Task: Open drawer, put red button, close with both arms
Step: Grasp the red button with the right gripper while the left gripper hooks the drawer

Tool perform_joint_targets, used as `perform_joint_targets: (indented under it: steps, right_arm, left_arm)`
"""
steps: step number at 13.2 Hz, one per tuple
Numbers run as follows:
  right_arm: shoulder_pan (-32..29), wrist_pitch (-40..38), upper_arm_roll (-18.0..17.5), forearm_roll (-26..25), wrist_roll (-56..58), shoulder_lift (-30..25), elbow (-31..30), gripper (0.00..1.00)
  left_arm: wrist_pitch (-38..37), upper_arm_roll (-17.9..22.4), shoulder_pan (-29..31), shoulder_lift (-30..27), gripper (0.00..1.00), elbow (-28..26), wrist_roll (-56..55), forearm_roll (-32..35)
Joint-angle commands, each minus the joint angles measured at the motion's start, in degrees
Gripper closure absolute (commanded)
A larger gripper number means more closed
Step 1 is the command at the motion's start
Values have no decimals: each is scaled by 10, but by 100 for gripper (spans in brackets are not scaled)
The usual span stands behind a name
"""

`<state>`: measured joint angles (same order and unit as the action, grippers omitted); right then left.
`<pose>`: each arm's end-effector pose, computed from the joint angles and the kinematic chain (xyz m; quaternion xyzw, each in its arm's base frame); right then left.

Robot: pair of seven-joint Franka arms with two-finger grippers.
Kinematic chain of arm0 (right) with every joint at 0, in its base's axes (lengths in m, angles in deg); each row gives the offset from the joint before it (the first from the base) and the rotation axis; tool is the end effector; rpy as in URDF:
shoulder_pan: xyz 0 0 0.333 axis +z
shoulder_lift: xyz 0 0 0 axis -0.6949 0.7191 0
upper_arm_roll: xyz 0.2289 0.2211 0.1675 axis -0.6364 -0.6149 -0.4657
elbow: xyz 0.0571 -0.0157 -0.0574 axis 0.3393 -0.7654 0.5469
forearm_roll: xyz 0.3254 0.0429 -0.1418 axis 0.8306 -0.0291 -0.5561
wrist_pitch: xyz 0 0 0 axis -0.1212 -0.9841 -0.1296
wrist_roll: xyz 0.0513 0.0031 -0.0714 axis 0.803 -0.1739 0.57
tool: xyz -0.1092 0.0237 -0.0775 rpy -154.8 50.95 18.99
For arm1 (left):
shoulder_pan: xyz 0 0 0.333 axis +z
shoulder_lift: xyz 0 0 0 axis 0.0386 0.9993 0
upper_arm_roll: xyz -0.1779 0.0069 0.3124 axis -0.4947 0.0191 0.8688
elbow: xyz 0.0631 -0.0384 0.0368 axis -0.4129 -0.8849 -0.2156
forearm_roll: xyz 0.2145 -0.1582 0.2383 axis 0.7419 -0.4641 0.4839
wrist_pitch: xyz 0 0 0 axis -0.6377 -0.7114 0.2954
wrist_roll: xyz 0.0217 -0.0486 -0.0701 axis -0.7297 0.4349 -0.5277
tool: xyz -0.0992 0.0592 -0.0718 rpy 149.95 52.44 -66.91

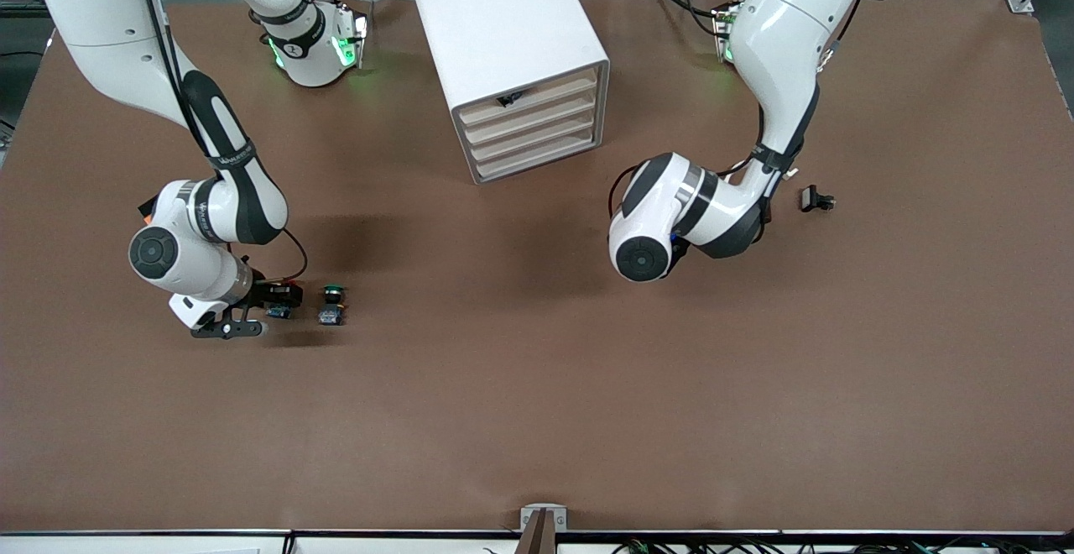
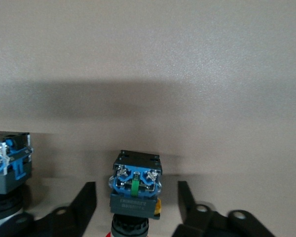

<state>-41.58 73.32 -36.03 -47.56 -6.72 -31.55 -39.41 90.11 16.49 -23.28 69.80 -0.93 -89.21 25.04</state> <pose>0.6002 0.0047 0.2198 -0.9995 -0.0154 0.0257 0.0042 0.5004 -0.3556 0.2488 -0.8302 -0.4535 0.2543 0.2011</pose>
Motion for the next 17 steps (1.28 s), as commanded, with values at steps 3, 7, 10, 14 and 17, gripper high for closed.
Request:
perform_joint_targets:
  steps: [3,7,10,14,17]
  right_arm:
    - [3,0,0,9,-12,1,4,100]
    - [2,-4,0,9,-14,-5,6,100]
    - [2,-5,0,9,-17,-9,6,100]
    - [2,-6,0,9,-16,-16,7,100]
    - [3,-27,-2,9,-16,-42,9,100]
  left_arm:
    - [-16,4,2,4,0,13,-9,-5]
    - [-16,4,-1,6,0,13,-62,-37]
    - [-15,-1,-9,28,0,40,-191,-100]
    - [-15,-1,-23,30,0,46,-276,-202]
    - [-15,-1,-28,30,0,46,-317,-280]
